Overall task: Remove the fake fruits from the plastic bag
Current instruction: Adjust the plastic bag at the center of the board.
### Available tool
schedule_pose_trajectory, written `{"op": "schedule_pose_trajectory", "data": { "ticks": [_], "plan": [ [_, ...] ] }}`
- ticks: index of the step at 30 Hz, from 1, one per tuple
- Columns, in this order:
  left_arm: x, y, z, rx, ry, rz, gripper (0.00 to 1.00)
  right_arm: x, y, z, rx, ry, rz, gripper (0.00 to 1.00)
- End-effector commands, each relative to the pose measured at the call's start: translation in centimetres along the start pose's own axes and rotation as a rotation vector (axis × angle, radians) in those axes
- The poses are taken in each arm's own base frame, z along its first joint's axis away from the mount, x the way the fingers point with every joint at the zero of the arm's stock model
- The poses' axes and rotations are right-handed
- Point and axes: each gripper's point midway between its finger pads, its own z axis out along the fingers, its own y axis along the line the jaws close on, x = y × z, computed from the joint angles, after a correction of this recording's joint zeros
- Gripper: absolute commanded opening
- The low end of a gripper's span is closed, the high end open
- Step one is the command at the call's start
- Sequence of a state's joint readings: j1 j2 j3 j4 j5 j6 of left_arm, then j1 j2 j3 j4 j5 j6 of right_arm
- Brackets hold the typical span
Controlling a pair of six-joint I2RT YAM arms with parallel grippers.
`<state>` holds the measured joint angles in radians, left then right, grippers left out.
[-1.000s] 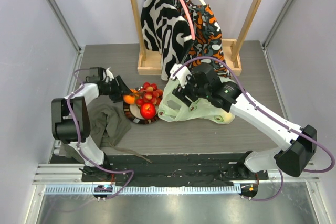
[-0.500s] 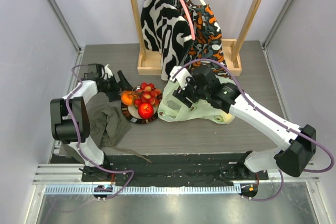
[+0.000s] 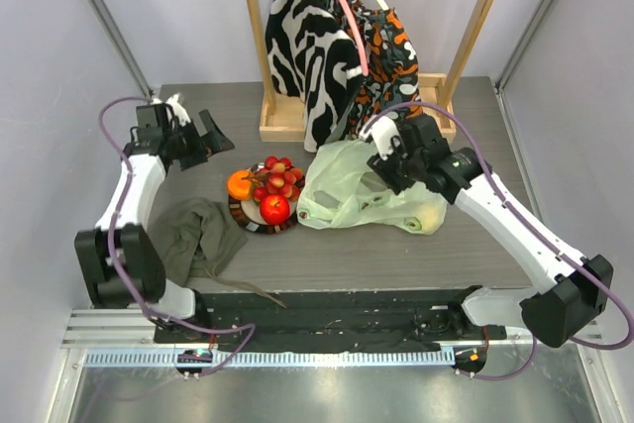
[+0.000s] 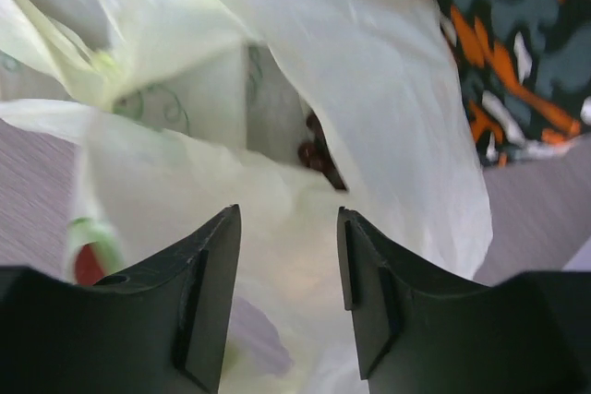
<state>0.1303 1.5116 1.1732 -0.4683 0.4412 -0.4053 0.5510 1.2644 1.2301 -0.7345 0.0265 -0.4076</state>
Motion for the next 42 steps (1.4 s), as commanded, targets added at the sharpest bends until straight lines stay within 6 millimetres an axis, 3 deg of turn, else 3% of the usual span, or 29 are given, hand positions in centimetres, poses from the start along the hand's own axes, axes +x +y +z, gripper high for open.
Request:
{"op": "schedule_pose_trajectory", "data": {
  "ticks": [1, 2, 5, 6, 7, 9, 10, 15, 21, 22, 28, 35, 42],
  "plan": [
    [-0.6, -11.1, -4.8, 0.309, -0.113, 0.435, 1.00, 5.0, 0.1, -1.9, -0.003, 0.148, 0.025, 0.51],
    [0.2, -13.2, -5.7, 0.374, -0.093, 0.507, 1.00, 6.4, 0.4, -2.6, -0.008, 0.186, 0.016, 0.48],
    [5.6, -16.5, -5.5, 0.451, 0.046, 0.706, 1.00, 8.8, 1.3, -3.7, -0.036, 0.239, -0.018, 0.47],
    [6.3, -16.8, -4.9, 0.435, 0.051, 0.767, 1.00, 8.9, 1.3, -4.3, -0.028, 0.225, -0.021, 0.47],
    [8.3, -18.4, -4.6, 0.469, 0.080, 0.835, 1.00, 9.1, 1.4, -4.6, -0.028, 0.223, -0.021, 0.47],
    [9.2, -19.5, -2.9, 0.465, 0.096, 0.946, 0.98, 9.6, 1.9, -5.0, -0.047, 0.226, -0.018, 0.47],
    [11.0, -20.9, -2.5, 0.495, 0.127, 1.003, 0.96, 9.8, 2.1, -5.1, -0.052, 0.231, -0.014, 0.47],
    [14.4, -22.4, 1.5, 0.465, 0.206, 1.240, 0.93, 10.2, 1.9, -5.6, -0.024, 0.228, 0.000, 0.46],
    [16.9, -22.5, 2.5, 0.451, 0.239, 1.391, 0.87, 9.2, 1.3, -6.5, 0.007, 0.186, 0.006, 0.46],
    [18.1, -22.1, 2.6, 0.454, 0.254, 1.443, 0.87, 9.0, 1.2, -6.5, 0.007, 0.179, 0.005, 0.46],
    [18.9, -22.7, 5.2, 0.287, 0.119, 1.635, 0.87, 7.3, 1.0, -6.0, -0.003, 0.144, 0.023, 0.47],
    [19.0, -21.2, 8.2, 0.162, 0.093, 1.671, 0.87, 7.3, 0.9, -6.2, 0.010, 0.131, 0.038, 0.47],
    [18.0, -20.3, 9.8, 0.043, 0.083, 1.679, 0.72, 7.6, 0.6, -6.7, 0.030, 0.127, 0.067, 0.48]
  ]
}}
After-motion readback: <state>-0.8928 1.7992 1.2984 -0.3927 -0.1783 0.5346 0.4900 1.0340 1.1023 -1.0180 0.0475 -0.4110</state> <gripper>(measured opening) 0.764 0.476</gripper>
